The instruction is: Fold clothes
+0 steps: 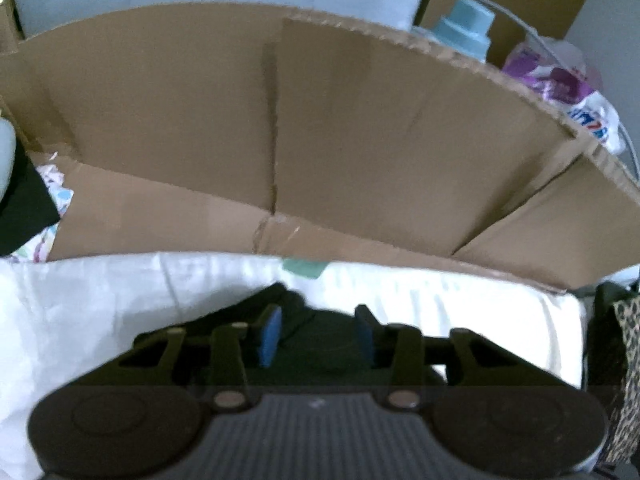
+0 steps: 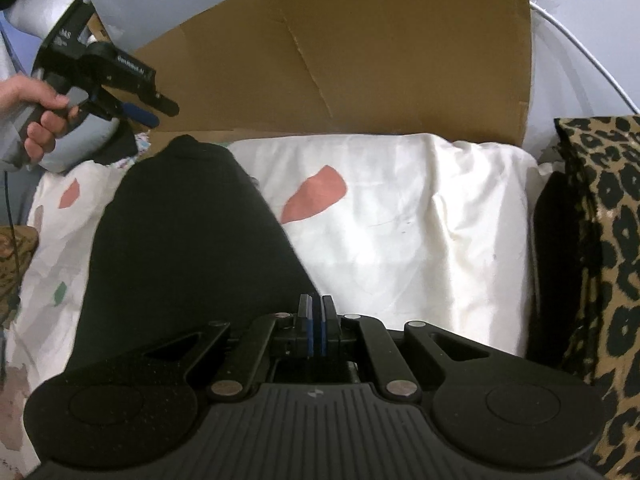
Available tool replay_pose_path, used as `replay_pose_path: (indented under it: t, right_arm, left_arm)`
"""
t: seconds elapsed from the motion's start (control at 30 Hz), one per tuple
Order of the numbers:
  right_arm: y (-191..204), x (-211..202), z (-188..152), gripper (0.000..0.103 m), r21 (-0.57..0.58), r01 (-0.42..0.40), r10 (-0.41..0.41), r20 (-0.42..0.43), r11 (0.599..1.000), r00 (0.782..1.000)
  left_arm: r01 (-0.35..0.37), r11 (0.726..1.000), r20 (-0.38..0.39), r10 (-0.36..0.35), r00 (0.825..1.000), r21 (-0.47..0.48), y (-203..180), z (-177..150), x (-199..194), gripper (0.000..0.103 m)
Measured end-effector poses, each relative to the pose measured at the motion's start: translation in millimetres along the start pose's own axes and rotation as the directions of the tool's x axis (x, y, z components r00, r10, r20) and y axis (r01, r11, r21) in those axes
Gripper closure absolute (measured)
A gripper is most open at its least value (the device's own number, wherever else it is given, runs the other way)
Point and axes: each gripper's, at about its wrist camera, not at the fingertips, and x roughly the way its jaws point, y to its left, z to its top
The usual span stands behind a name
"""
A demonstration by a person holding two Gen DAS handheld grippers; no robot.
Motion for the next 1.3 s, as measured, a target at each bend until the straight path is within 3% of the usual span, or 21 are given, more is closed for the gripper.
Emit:
replay_pose_path:
  t: [0.1,0.3,0.73,0.93,1.3]
  right_arm:
    - [3.5,0.1,-4.7,0.1,0.003,-0.008,0.008,-0.014,1.0,1.0]
    - [1.8,1.0,-25.8,0.1,0.002,0.001,-0.001,-0.055,1.0,0.998]
    - [-16.0,-10.1,-56.7,0.099,0.017,0.094,-0.092,-0.097,0.995,0.991]
    - [-20.8,-32.3,-56.6,0.1,0.027,0.153,-0.15,-0.074,0.988,0.986]
    - [-26.7,-82.3,-75.4,0.097,0.113,0.094,-0.09,-0.039,0.989,0.995]
  left_arm:
    - [-0.007,1.0,-0.026,0.007,1.0,0.006,16.7,-6.8,29.9,0.075]
    - [0.005,1.0,-0.061,-0.004,0.998,0.006,17.9,-23.0,65.6,0.076]
    - [-0.013,0.999,-0.085,0.017,0.996,0.048,8.4,-22.1,92.8,0.074]
    - [-0.02,0.998,-0.077,0.025,0.997,0.057,7.4,-21.5,86.3,0.074]
    - [-0.031,0.991,-0.04,0.036,0.999,0.128,18.0,-30.0,33.8,0.072]
